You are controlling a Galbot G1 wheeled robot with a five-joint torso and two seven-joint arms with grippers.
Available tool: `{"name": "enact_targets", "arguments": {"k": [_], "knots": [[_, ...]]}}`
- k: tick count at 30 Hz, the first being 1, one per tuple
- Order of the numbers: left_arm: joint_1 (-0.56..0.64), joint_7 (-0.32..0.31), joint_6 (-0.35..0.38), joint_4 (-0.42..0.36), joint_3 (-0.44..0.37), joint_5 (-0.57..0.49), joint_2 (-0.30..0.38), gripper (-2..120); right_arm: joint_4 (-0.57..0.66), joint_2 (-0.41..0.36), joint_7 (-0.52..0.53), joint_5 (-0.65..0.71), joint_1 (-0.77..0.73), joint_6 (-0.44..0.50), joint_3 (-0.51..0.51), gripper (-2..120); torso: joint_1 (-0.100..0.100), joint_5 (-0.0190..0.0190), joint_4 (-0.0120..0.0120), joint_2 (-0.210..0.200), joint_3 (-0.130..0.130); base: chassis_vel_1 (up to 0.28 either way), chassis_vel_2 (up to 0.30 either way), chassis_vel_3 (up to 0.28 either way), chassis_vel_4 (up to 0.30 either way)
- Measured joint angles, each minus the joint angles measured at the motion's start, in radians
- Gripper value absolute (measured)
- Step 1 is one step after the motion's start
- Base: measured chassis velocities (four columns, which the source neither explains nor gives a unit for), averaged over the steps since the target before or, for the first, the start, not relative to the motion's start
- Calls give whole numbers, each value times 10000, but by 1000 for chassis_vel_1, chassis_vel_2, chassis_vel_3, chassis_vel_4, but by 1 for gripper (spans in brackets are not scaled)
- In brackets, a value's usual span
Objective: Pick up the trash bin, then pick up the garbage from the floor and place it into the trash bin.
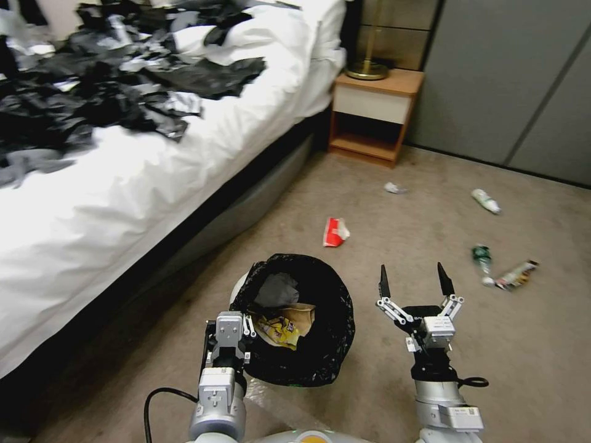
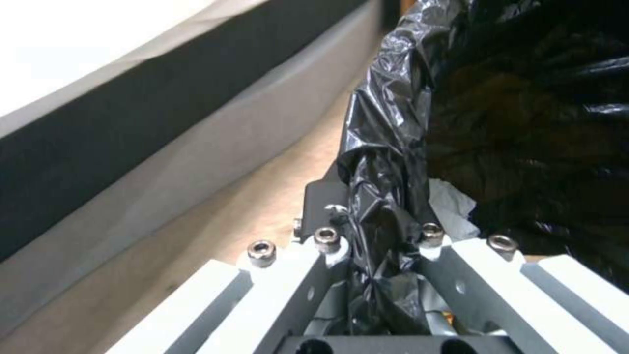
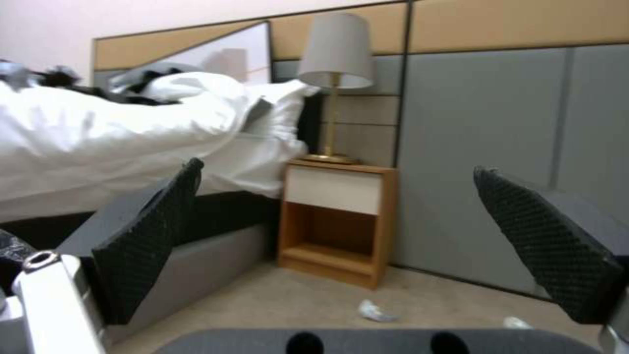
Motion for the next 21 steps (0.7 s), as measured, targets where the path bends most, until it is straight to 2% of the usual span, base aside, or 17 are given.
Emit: {"name": "enact_targets", "arguments": {"k": [21], "knots": [[13, 16, -72, -38, -9, 17, 17, 2, -74, 61, -12, -308, 108, 5, -135, 100, 1, -1, 0, 0, 0, -125, -121, -123, -126]]}}
